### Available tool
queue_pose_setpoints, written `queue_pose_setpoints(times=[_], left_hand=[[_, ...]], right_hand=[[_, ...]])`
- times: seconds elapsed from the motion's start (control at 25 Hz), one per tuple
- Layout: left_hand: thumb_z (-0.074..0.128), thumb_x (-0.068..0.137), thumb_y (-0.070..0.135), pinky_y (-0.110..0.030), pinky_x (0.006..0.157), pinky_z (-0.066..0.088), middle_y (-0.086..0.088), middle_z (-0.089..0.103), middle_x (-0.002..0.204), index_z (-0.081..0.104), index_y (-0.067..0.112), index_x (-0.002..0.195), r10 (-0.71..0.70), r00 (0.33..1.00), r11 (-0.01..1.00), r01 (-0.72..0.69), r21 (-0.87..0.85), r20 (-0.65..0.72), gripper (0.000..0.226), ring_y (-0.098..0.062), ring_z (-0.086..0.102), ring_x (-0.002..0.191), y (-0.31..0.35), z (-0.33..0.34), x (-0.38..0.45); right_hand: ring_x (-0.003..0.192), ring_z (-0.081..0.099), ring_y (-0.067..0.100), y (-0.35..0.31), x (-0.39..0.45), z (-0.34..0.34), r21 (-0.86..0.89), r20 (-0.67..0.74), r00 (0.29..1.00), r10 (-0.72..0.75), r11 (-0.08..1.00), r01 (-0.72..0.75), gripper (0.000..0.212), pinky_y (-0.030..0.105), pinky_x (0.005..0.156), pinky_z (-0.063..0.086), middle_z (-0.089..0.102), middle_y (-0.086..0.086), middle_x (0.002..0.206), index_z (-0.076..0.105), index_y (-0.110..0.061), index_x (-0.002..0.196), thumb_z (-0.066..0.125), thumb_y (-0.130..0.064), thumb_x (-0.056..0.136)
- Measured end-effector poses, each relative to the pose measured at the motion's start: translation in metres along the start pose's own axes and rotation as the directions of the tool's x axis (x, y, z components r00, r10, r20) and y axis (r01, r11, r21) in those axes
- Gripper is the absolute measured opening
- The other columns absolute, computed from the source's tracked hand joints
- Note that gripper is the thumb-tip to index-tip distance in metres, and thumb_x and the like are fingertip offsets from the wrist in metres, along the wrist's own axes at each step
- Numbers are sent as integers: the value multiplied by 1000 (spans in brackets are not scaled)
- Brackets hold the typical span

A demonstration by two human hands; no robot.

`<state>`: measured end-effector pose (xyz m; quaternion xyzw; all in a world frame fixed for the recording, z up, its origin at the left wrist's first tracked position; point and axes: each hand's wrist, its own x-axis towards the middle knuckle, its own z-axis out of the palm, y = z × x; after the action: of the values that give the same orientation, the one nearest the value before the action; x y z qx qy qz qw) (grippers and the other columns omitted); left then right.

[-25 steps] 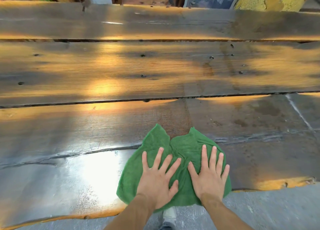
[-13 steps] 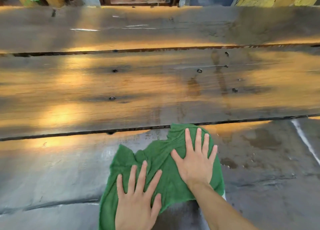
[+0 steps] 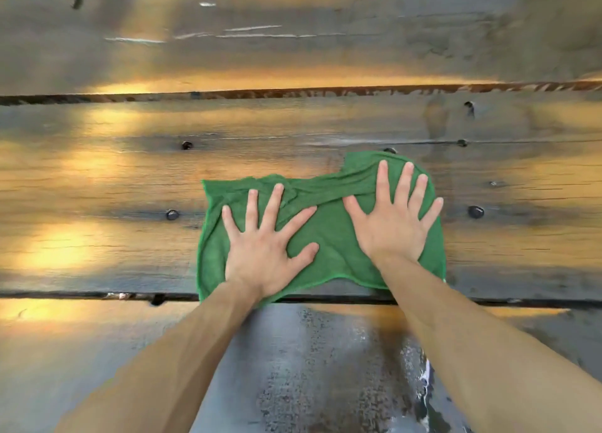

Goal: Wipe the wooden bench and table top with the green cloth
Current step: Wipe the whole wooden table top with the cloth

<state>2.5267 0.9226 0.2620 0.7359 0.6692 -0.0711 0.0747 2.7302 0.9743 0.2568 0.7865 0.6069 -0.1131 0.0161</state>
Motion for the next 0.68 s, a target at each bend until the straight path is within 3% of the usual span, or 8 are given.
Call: queue_pose_setpoints(times=[0.12,0.36,0.68], left_hand=[[3,82,85,-74,112,-3,4,-24,165,-17,69,140,10,1000,1000,-10,-6,12,63,-37,-16,152,-1,-12,52],[0,84,83,-73,112,-5,4,-25,165,-19,68,140,21,1000,1000,-21,3,-9,61,-35,-19,152,-10,-30,145],[3,87,79,-72,114,-6,7,-17,167,-11,69,142,62,997,997,-64,-35,-52,58,-33,-14,153,-26,-58,284]], right_hand=[[153,-15,29,-5,49,-8,1,-12,1000,-5,1000,5,84,60,119,-9,-17,4,167,-13,-39,157,14,-81,89],[153,-17,29,-26,134,-23,-11,-20,1000,-20,1000,20,83,61,119,-11,-19,4,167,-16,-40,156,11,-80,89],[154,-12,26,-62,259,-43,11,-60,998,-29,1000,30,80,61,119,-10,-7,-3,169,3,-42,159,12,-81,90]])
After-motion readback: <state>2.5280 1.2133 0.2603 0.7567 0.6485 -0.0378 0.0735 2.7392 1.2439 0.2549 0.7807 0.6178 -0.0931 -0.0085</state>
